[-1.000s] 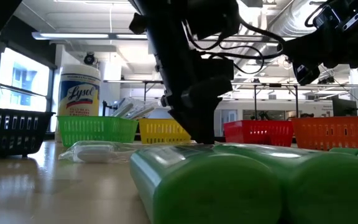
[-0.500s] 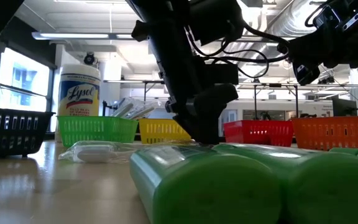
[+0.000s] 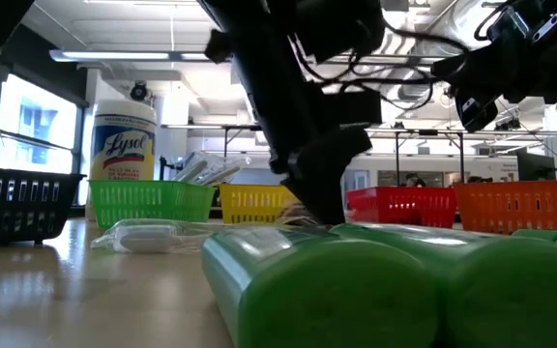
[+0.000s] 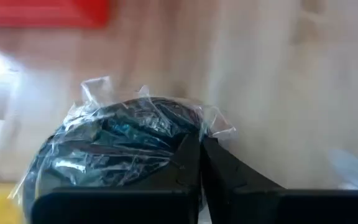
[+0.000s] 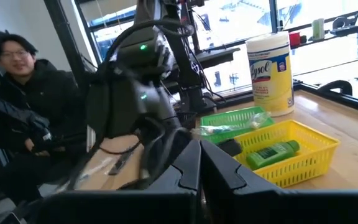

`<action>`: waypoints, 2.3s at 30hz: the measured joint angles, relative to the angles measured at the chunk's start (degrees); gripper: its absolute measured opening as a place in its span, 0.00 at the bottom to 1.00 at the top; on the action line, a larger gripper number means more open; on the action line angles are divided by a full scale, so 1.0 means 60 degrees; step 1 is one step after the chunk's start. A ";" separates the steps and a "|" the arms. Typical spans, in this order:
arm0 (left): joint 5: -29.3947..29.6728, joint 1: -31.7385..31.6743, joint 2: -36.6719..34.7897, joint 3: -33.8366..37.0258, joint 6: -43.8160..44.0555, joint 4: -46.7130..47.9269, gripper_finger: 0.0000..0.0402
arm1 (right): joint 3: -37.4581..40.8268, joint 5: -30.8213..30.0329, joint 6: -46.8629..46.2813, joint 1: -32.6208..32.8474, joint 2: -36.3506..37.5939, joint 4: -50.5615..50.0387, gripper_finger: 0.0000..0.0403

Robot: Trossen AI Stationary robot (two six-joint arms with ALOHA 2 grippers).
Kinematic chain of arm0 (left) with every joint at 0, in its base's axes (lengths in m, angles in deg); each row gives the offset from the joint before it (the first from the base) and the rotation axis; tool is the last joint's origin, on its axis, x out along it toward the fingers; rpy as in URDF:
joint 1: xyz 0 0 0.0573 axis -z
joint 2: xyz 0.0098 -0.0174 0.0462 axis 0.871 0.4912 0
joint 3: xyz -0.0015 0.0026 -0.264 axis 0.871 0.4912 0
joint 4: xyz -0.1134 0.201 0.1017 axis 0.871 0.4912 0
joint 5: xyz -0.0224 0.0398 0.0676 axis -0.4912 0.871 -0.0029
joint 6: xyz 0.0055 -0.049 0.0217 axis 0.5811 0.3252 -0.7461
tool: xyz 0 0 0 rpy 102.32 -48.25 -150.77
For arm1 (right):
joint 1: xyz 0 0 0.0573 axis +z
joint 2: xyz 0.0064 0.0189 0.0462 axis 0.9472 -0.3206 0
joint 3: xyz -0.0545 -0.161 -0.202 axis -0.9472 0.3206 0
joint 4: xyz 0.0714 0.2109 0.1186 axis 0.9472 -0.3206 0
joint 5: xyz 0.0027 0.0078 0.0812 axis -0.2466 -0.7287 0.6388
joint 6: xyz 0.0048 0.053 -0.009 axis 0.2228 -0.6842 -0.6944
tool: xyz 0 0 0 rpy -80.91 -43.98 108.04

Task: Pick & Place Travel size toiletries
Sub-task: Put the black hairbrush into the orange basket

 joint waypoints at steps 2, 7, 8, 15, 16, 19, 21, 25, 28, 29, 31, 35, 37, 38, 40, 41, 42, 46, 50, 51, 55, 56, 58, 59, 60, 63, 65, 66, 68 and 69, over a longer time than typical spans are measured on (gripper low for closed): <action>-0.0106 0.0221 -0.0226 0.0035 -0.0274 0.0061 0.00 | 0.0000 0.0006 -0.0040 0.0000 0.0000 0.0022 0.01; -0.0128 0.0762 -0.1091 0.0040 -0.1148 0.0056 0.00 | 0.0000 0.0022 -0.0058 0.0000 0.0000 0.0004 0.01; -0.0089 0.0822 -0.1269 0.0017 -0.1268 0.0063 0.00 | 0.0000 0.0025 -0.0178 0.0000 0.0000 0.0003 0.01; 0.1308 0.1215 -0.2812 0.0021 -0.1662 0.1359 0.00 | 0.0004 0.0413 -0.0562 0.0004 0.0000 0.0090 0.01; 0.1652 0.1237 -0.3056 0.0006 -0.1633 0.1546 0.00 | 0.0000 0.0498 -0.0693 0.0004 0.0000 0.0109 0.01; 0.2094 0.1280 -0.3760 0.0119 -0.1394 0.2259 0.00 | 0.0002 0.0519 -0.0990 0.0002 0.0003 0.0341 0.01; 0.2083 0.1272 -0.4322 0.0383 -0.1483 0.2184 0.00 | 0.0002 0.0558 -0.1005 0.0004 0.0000 0.0325 0.01; 0.2058 0.1272 -0.5809 0.1300 -0.1379 0.1842 0.00 | 0.0000 0.0900 -0.1013 0.0004 0.0004 0.0353 0.01; 0.2062 0.1272 -0.7115 0.2663 -0.1270 0.0865 0.00 | 0.0001 0.1024 -0.1012 0.0004 0.0004 0.0339 0.01; 0.1923 0.1274 -0.7574 0.3239 -0.1281 0.0337 0.00 | 0.0001 0.1026 -0.1008 0.0004 0.0004 0.0343 0.01; 0.1449 0.1268 -0.8454 0.4447 -0.1392 -0.0855 0.00 | 0.0002 0.0987 -0.0962 0.0004 0.0004 0.0342 0.01; 0.0843 0.1272 -0.9902 0.6828 -0.1492 -0.3299 0.00 | 0.0001 0.0947 -0.0872 0.0003 0.0004 0.0347 0.01; 0.0801 0.1272 -1.0477 0.7827 -0.1501 -0.4253 0.00 | 0.0000 0.0938 -0.0730 0.0004 0.0004 0.0399 0.01; 0.0790 0.1272 -1.0747 0.8294 -0.1497 -0.4576 0.00 | 0.0002 0.0929 -0.0703 0.0001 0.0004 0.0429 0.01; 0.0711 0.1268 -1.1227 0.9108 -0.1472 -0.5357 0.00 | 0.0003 0.0925 -0.0688 0.0000 0.0004 0.0423 0.01; 0.0692 0.1270 -1.1489 0.9507 -0.1426 -0.5605 0.00 | 0.0000 0.0929 -0.0685 0.0004 0.0007 0.0437 0.01; 0.0676 0.1272 -1.1693 0.9867 -0.1366 -0.5875 0.00 | 0.0002 0.0929 -0.0685 0.0001 0.0004 0.0451 0.01; 0.0563 0.1272 -1.2305 1.0939 -0.1173 -0.6815 0.00 | 0.0000 0.0931 -0.0684 0.0004 0.0004 0.0504 0.01; 0.0477 0.1272 -1.2503 1.1458 -0.1169 -0.7333 0.00 | 0.0000 0.0929 -0.0647 0.0002 0.0004 0.0592 0.01; 0.0425 0.1272 -1.2487 1.1458 -0.1173 -0.7438 0.00 | 0.0000 0.0929 -0.0575 0.0000 0.0004 0.0583 0.01; 0.0333 0.1270 -1.2361 1.1453 -0.1129 -0.7868 0.00 | 0.0002 0.0926 -0.0428 0.0001 0.0004 0.0650 0.01; 0.0280 0.1268 -1.2340 1.1453 -0.1095 -0.8031 0.00 | 0.0003 0.0929 -0.0394 0.0000 0.0004 0.0705 0.01; 0.0095 0.1268 -1.2195 1.1336 -0.1064 -0.8409 0.00 | 0.0001 0.0962 -0.0211 0.0004 0.0004 0.0835 0.01; 0.0030 0.1268 -1.2045 1.1164 -0.1060 -0.8481 0.00 | 0.0003 0.1001 -0.0185 0.0004 0.0004 0.0911 0.01; -0.0025 0.1268 -1.1880 1.0994 -0.1064 -0.8433 0.00 | 0.0003 0.1033 -0.0179 0.0004 0.0004 0.1023 0.01; -0.0320 0.1267 -1.1074 1.0280 -0.1171 -0.8279 0.00 | 0.0003 0.1205 -0.0179 0.0004 0.0004 0.1236 0.01; -0.0484 0.1261 -1.0422 0.9709 -0.1409 -0.8264 0.00 | 0.0003 0.1346 -0.0112 0.0061 0.0004 0.1432 0.01; -0.0580 0.1261 -1.0062 0.9384 -0.1558 -0.8280 0.00 | 0.0004 0.1410 0.0049 0.0134 0.0004 0.1560 0.01; -0.0777 0.1213 -0.9404 0.8803 -0.1932 -0.8384 0.00 | 0.0004 0.1624 0.0460 0.0404 0.0004 0.1896 0.01; -0.0954 0.1116 -0.9112 0.8522 -0.2162 -0.8384 0.00 | 0.0004 0.1708 0.0722 0.0560 0.0004 0.2088 0.01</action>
